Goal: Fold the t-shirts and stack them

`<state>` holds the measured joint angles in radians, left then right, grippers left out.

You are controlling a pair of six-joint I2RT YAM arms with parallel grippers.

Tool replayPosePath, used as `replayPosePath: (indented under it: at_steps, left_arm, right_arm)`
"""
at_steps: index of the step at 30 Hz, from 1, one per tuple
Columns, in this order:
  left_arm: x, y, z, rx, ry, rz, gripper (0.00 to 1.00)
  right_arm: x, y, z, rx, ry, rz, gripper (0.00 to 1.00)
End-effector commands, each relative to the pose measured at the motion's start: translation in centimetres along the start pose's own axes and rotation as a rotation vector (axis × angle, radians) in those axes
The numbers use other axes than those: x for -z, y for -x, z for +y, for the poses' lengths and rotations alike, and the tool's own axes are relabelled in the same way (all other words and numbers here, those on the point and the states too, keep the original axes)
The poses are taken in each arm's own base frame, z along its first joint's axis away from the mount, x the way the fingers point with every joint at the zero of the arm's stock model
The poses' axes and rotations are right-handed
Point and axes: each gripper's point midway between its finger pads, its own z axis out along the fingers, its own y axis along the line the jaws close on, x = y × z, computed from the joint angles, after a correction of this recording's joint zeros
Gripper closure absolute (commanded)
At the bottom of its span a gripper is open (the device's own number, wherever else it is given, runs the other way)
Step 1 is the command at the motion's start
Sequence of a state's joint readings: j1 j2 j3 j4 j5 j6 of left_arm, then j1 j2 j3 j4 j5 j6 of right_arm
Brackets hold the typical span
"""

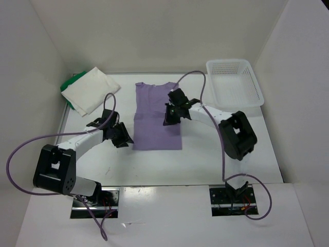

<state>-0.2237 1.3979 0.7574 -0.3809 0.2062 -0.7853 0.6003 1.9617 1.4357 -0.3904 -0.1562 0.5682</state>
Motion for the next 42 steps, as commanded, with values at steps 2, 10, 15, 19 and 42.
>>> replayPosePath:
  at_steps: [2,10,15,19,42]
  left_arm:
    - [-1.2,-1.3,1.4,0.026,0.016,0.05,0.56]
    - [-2.7,-2.8,1.7,0.048,0.013,0.143,0.57]
    - [-3.3,-3.2,2.1,0.051,0.011,0.154,0.62]
    - [-3.3,-3.0,2.0,0.048,0.005,0.147,0.65]
    - [0.6,-5.9,1.7,0.014,-0.008,0.238,1.0]
  right_arm:
    - [5.5,-1.2,-2.1,-0.124,0.052,-0.03,1.0]
    - [6.3,-9.4,-7.6,-0.288,-0.042,0.081,0.5]
    - [5.7,-11.7,-8.6,-0.33,-0.046,0.117,0.5]
    - [5.4,-13.0,-9.2,-0.338,-0.058,0.146,0.5]
    - [10.1,-15.2,-7.6,-0.292,-0.044,0.185,1.0]
